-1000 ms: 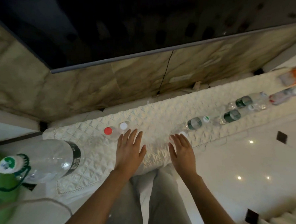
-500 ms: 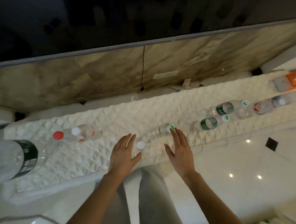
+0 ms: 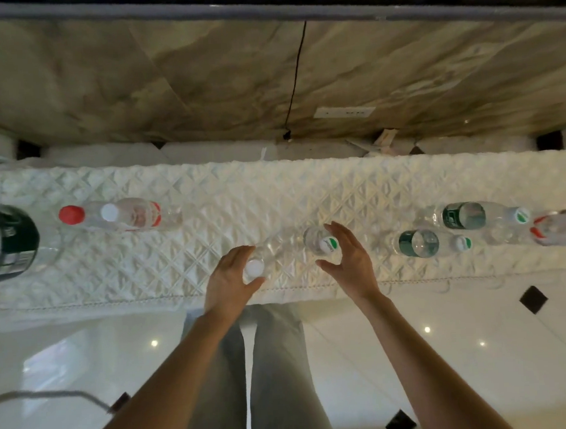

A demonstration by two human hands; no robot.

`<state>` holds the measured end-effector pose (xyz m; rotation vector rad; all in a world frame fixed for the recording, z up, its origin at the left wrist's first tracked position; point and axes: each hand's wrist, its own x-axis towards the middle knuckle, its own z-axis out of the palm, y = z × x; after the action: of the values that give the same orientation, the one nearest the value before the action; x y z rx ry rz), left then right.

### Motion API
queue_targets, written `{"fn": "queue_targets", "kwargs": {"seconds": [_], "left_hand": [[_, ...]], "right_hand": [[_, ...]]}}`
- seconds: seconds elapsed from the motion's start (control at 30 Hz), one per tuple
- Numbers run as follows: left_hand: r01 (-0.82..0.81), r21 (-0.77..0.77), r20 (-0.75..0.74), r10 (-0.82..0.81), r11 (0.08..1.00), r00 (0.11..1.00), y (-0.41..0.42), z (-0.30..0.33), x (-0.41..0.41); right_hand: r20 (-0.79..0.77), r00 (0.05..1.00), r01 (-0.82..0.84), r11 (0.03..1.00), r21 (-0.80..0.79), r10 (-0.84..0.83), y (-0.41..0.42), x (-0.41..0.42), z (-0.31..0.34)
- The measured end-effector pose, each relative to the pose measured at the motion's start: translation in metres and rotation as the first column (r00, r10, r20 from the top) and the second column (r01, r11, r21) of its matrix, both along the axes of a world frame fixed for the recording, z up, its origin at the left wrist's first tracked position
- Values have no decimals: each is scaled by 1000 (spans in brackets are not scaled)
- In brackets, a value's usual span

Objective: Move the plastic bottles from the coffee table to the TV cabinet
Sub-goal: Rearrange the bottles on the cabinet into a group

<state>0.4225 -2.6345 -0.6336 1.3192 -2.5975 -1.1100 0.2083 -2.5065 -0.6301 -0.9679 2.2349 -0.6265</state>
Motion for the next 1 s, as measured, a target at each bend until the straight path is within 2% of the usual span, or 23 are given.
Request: {"fn": "queue_targets", "kwargs": {"seconds": [0.23,0.43,0.73,1.0], "left_hand": [[-15,24,-73,16,1000,997,5,-9,2],[-52,14,-89,53,999,995,-7,2,5],[-2,-129,-90,-10,992,996,-59,52,38],[127,-271,-161,-175,954,971,-128,90,65]], "right_hand": [[-22,1000,-23,999,-46,22,-11,-8,-6],[-25,998,55,997,-45,-57,-15,-2,10],[-55,995,73,994,-87,-78,-51,43,73],[-141,971,173,976,-130,-191,-101,106,102]]}}
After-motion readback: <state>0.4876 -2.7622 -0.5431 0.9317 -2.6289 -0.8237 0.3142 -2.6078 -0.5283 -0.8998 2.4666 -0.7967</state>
